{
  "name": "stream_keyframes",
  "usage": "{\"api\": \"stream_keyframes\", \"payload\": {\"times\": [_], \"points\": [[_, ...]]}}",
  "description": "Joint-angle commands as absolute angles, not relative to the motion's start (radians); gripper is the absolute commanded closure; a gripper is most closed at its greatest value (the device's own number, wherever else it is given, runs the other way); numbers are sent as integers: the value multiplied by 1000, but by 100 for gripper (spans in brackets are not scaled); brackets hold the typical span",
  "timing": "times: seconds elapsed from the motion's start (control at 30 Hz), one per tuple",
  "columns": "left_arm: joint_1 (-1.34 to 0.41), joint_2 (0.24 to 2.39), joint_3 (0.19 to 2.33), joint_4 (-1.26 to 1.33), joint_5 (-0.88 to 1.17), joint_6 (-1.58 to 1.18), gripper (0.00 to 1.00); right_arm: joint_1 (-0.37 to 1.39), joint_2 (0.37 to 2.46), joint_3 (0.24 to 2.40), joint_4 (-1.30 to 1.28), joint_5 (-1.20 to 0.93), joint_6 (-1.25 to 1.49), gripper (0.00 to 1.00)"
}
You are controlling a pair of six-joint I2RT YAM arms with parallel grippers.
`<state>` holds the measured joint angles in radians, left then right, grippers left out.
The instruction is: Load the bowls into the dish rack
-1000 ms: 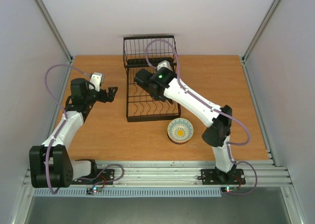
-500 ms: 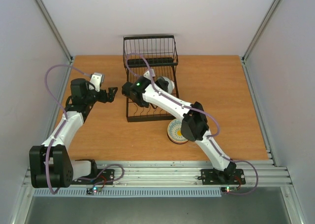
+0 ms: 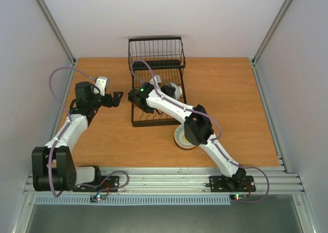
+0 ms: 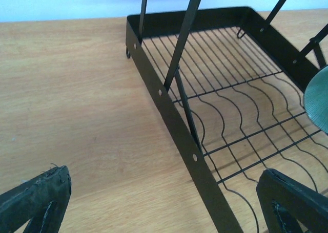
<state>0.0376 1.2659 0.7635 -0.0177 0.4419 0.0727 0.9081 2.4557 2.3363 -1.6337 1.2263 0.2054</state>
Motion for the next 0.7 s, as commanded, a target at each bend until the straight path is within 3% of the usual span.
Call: {"api": "stream_keyframes", "payload": {"times": [0.0, 0.67], "points": [[39, 1329, 787, -13, 407, 58, 1, 881, 2444, 2308, -1841, 1267, 277, 99], [39, 1405, 851, -104, 383, 50, 1, 745, 2406, 2054, -1842, 1249, 436, 99]]}}
